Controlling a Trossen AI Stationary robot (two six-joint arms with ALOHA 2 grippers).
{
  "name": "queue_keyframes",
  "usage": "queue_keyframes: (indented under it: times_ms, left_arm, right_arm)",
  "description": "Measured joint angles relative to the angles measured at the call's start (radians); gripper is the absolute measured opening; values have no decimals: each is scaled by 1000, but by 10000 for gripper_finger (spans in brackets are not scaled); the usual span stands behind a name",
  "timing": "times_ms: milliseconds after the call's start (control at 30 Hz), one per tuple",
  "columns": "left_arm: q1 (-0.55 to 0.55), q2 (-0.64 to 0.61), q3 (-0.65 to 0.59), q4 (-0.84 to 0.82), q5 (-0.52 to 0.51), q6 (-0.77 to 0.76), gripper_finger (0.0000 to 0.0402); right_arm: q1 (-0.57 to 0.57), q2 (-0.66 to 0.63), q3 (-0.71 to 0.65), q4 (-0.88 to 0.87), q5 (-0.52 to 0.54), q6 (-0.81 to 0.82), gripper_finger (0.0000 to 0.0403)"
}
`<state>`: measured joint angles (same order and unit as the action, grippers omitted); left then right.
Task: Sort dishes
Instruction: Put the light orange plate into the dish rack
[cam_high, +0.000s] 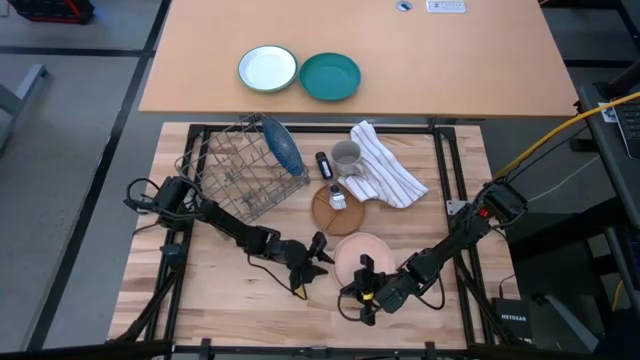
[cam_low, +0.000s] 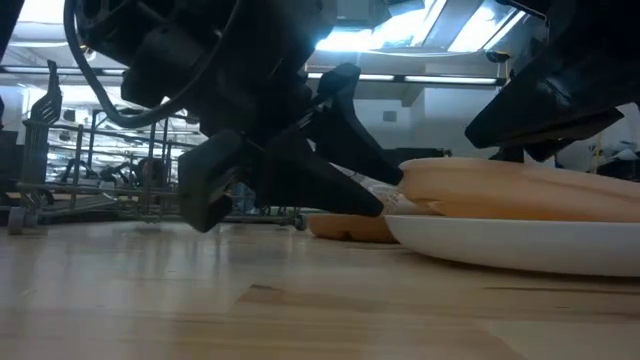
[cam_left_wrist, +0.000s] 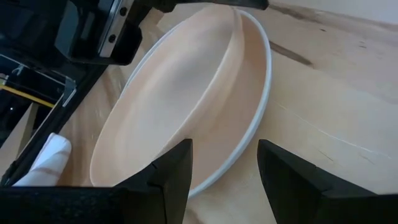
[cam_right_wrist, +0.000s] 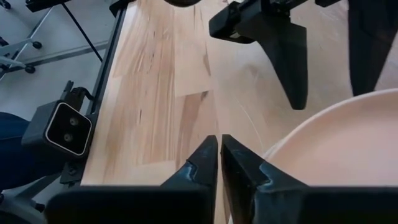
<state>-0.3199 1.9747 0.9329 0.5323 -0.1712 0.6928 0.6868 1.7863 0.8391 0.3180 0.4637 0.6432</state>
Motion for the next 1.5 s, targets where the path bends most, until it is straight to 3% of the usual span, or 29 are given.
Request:
queue_keyframes:
  times_ms: [267, 400, 600, 767, 967, 1100, 1500]
  left_arm:
    - [6, 0, 0, -1, 5, 2, 172]
    - [6, 0, 0, -2, 5, 2, 172]
    - [6, 0, 0, -2, 5, 3, 172]
    - [6, 0, 0, -2, 5, 3, 172]
    - [6, 0, 0, -2, 4, 3, 172]
    - [6, 0, 0, -2, 5, 4, 172]
    - [6, 0, 0, -2, 5, 3, 172]
  right_arm:
    - [0, -82, 0, -30, -4, -153, 6]
    - [1, -193, 1, -243, -3, -174, 8]
    - [1, -336, 1, -691, 0, -38, 7]
    - [1, -379, 1, -982, -24, 126, 4]
    - [0, -339, 1, -1206, -166, 355, 7]
    - [0, -283, 1, -1219, -245, 383, 8]
    - [0, -180, 0, -1050, -245, 370, 9]
